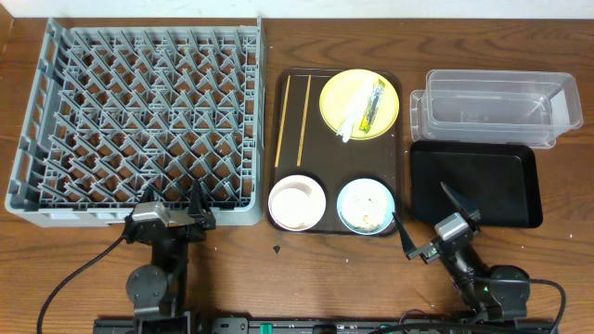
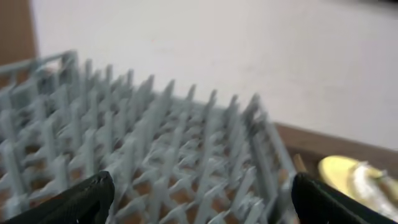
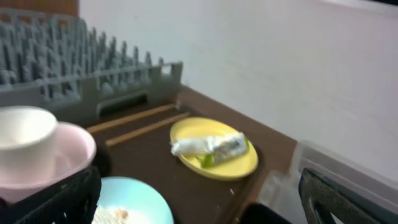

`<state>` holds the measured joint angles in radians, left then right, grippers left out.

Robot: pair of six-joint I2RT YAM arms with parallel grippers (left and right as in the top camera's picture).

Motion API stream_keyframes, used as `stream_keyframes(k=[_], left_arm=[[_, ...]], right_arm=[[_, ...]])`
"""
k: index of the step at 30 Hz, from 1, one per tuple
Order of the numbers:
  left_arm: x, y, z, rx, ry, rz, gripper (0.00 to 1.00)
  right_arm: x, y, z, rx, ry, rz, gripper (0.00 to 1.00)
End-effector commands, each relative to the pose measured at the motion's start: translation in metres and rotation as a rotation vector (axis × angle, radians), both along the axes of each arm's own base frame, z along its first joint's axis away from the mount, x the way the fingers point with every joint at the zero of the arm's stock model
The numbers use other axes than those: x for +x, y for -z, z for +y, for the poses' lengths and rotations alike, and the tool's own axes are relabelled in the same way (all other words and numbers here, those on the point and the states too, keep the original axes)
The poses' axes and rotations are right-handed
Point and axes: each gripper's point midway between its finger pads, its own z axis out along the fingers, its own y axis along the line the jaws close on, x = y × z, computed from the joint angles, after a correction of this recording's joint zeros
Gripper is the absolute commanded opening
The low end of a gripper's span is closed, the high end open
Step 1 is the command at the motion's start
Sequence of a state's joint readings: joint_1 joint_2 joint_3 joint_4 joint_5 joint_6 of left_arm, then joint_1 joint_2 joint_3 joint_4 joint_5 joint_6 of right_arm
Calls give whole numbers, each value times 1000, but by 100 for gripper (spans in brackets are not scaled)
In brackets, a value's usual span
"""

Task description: Sort waste into correct bins and load items into the dishwasher

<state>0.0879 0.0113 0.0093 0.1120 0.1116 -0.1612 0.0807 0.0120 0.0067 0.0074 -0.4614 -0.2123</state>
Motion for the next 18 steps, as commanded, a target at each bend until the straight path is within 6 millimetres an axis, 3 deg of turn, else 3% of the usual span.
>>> stream_keyframes(k=[1, 6, 12, 15, 18], left_arm=[[-5, -29, -25, 6, 141, -77, 92], [-13, -78, -35, 9, 199, -73, 92], [-7, -136, -38, -25, 216, 114, 91], [0, -150, -46, -60, 269, 266, 92], [6, -150, -50, -98, 294, 412, 92]], right_arm=[[-3, -12, 2, 127, -21, 46, 99], [-6, -57, -1, 204, -11, 40, 99], [8, -105, 6, 202, -41, 156, 99], [30, -118, 8, 195, -26, 304, 99], [53, -123, 13, 149, -36, 438, 99]])
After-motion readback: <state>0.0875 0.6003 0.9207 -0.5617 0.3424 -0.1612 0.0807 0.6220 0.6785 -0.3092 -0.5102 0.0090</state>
